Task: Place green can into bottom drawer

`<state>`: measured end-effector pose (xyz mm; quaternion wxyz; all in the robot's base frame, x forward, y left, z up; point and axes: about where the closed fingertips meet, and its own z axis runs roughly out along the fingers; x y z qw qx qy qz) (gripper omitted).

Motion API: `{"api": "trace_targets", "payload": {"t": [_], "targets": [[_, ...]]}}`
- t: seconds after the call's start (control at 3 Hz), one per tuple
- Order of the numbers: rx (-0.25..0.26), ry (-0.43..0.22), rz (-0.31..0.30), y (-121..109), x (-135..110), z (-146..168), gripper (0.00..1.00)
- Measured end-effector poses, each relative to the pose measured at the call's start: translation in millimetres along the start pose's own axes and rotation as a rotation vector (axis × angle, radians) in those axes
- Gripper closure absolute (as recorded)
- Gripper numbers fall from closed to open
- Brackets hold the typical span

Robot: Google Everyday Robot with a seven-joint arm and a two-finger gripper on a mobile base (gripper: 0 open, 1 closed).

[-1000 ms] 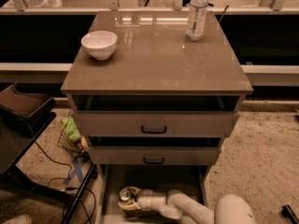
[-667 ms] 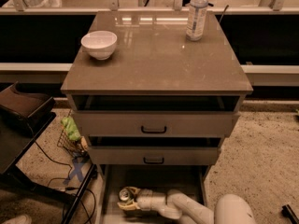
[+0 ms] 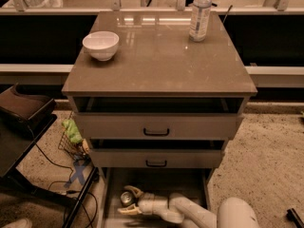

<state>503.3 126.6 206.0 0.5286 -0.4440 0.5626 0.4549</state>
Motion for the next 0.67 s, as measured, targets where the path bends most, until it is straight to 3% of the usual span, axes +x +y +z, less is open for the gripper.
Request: {"api": "trace_targets", "payload": {"t": [0.67], "targets": [[-0.002, -0.001, 0.001, 0.7, -0.2, 1.1, 0.00]]}}
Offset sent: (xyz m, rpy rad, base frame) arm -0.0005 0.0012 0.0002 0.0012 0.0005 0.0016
